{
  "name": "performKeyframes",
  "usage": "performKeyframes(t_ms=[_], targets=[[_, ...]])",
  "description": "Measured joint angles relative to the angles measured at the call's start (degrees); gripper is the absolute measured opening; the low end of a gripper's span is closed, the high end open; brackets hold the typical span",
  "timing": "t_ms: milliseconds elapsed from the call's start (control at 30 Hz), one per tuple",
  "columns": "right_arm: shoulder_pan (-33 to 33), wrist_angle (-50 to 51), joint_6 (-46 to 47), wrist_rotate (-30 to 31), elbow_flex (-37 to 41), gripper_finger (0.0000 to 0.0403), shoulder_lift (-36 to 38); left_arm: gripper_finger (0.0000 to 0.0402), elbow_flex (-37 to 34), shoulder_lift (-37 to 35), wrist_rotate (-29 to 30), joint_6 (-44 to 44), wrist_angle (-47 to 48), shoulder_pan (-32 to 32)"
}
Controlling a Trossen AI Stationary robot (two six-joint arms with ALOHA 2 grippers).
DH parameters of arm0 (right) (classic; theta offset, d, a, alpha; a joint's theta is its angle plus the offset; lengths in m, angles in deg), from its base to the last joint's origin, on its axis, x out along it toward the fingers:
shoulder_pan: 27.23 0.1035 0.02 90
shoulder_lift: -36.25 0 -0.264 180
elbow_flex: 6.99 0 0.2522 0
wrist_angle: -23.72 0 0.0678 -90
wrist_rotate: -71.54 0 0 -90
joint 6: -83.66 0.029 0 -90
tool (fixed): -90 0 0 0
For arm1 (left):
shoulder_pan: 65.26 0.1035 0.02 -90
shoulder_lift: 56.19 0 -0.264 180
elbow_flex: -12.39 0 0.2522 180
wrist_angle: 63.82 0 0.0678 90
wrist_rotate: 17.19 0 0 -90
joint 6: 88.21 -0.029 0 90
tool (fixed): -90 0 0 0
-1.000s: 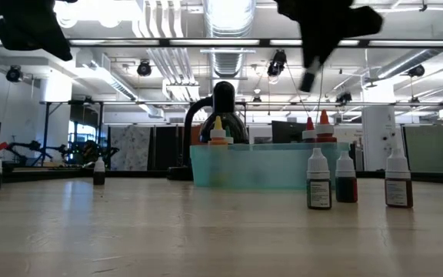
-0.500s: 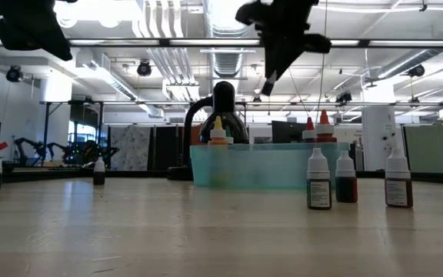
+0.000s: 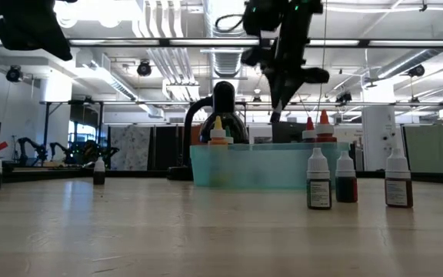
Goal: Pick & Place food coloring
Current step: Put the green food coloring bottle into the green bin
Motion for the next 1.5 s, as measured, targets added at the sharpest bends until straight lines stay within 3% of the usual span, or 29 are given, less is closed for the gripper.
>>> performKeyframes(t_ms=[267,667,967,1233,1500], targets=[[-0.5,0.0,-4.0,-4.7,-0.1,0.0056,-9.7,0.0,0.0,0.0,0.0,0.0,0.0,0.0],[-1.1,-0.5,-9.5,-6.8,-0.1,0.0056,-15.6,0.0,0.0,0.0,0.0,0.0,0.0,0.0],[-1.2,-0.5,-11.3,-1.1,-0.1,0.0056,-16.7,0.0,0.0,0.0,0.0,0.0,0.0,0.0],[-2.4,-0.4,-11.3,-2.7,-0.2,0.0058,-17.4,0.0,0.0,0.0,0.0,0.0,0.0,0.0],[-2.2,-0.4,-11.4,-2.5,-0.2,0.0094,-18.0,0.0,0.0,0.0,0.0,0.0,0.0,0.0]])
